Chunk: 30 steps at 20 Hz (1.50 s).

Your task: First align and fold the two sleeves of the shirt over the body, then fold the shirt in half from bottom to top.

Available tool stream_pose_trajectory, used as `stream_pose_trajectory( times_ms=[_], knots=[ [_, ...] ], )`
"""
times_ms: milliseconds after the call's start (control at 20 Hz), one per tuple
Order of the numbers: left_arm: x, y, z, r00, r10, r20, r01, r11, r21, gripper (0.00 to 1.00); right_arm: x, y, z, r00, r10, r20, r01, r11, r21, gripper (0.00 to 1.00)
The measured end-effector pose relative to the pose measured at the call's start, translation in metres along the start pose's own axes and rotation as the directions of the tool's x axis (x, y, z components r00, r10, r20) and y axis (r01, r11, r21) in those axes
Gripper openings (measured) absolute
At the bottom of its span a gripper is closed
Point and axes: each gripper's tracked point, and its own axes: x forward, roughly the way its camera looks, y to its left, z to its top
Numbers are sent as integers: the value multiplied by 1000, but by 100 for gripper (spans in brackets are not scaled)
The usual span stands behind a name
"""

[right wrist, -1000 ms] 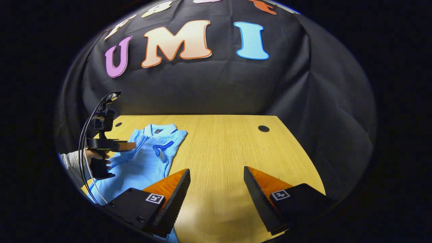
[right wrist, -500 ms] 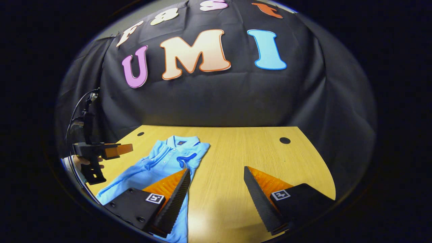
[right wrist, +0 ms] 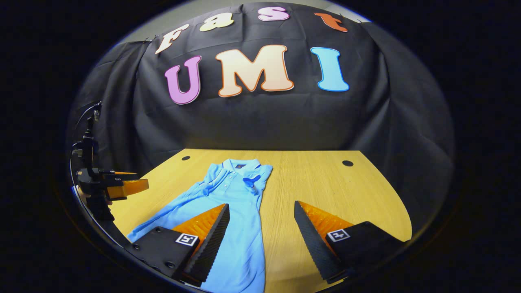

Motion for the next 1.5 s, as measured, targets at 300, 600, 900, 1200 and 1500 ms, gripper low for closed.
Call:
stream_pose_trajectory(
  times_ms=[300, 600, 900, 1200, 1500],
  knots=[
    [-50, 6, -59, 998, -16, -60, 17, 1000, 20, 96, -43, 24, -51, 998, -13, -66, 10, 999, -35, 99],
    [-74, 1, -111, 993, -33, -117, 36, 999, 25, 96, -67, 26, -97, 989, -48, -136, 43, 998, -43, 99],
    [-87, -14, -170, 978, -50, -204, 59, 997, 41, 96, -84, 24, -156, 960, -106, -258, 98, 994, -43, 99],
    [-87, -12, -211, 964, -26, -266, 39, 998, 44, 95, -96, 29, -194, 938, -128, -322, 124, 992, -34, 95],
    [-82, -15, -216, 969, -32, -244, 44, 998, 45, 95, -94, 31, -219, 916, -158, -369, 156, 987, -36, 99]
  ],
)
